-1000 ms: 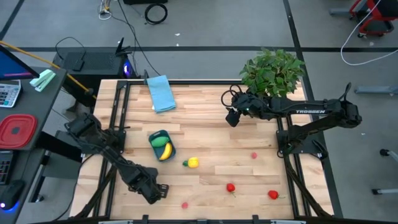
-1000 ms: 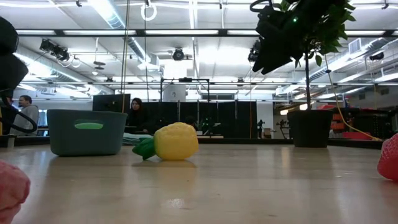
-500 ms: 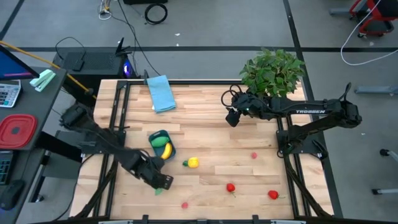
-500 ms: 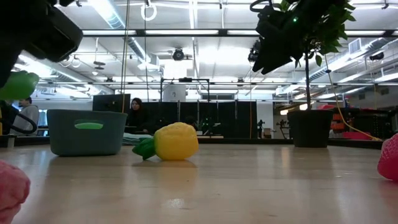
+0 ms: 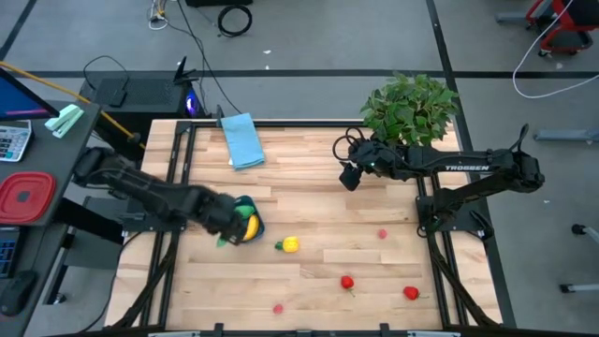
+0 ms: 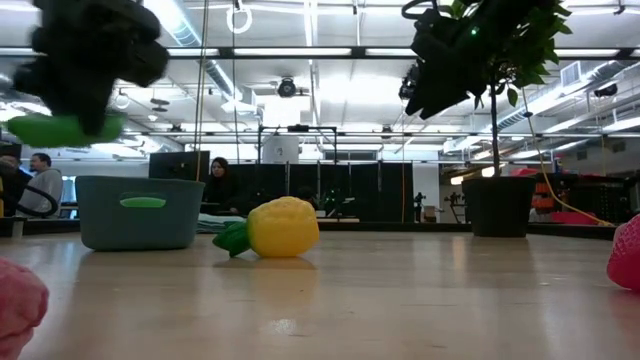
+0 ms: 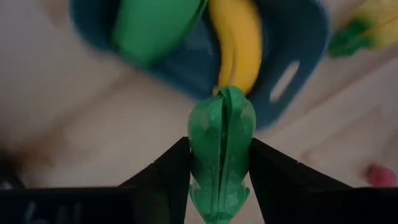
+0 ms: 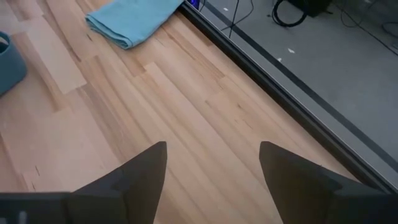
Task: Pick and placing Produce into tupperware
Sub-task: Put the peas into the blue bin
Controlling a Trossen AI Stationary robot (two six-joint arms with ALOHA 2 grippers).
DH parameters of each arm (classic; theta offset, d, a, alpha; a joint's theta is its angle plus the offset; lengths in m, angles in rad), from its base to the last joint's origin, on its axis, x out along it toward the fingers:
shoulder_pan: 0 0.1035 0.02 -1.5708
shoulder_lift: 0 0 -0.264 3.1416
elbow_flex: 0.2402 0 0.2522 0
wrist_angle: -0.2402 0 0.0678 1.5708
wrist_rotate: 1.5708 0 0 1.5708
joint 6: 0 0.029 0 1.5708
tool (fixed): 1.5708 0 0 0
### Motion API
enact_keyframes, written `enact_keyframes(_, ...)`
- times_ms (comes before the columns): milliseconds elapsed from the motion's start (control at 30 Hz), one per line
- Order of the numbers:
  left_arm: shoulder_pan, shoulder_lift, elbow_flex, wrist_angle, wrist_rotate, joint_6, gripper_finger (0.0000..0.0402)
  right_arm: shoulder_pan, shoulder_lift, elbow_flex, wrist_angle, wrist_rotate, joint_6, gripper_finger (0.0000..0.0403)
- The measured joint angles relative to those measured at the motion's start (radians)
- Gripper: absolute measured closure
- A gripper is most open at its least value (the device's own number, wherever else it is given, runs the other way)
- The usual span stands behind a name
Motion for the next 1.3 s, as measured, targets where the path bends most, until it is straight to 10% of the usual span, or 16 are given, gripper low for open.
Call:
enact_keyframes(367,0.233,0.009,0.000,0.021,-0.084,0.460,0.0247,0.000,0.000,0.000,0.015,0.000,0.000,0.0136)
enact_keyframes(1300,0.215,0.234,0.001,0.166,-0.001,0.539,0.0221,0.000,0.000,0.000,0.012,-0.001,0.000,0.0136)
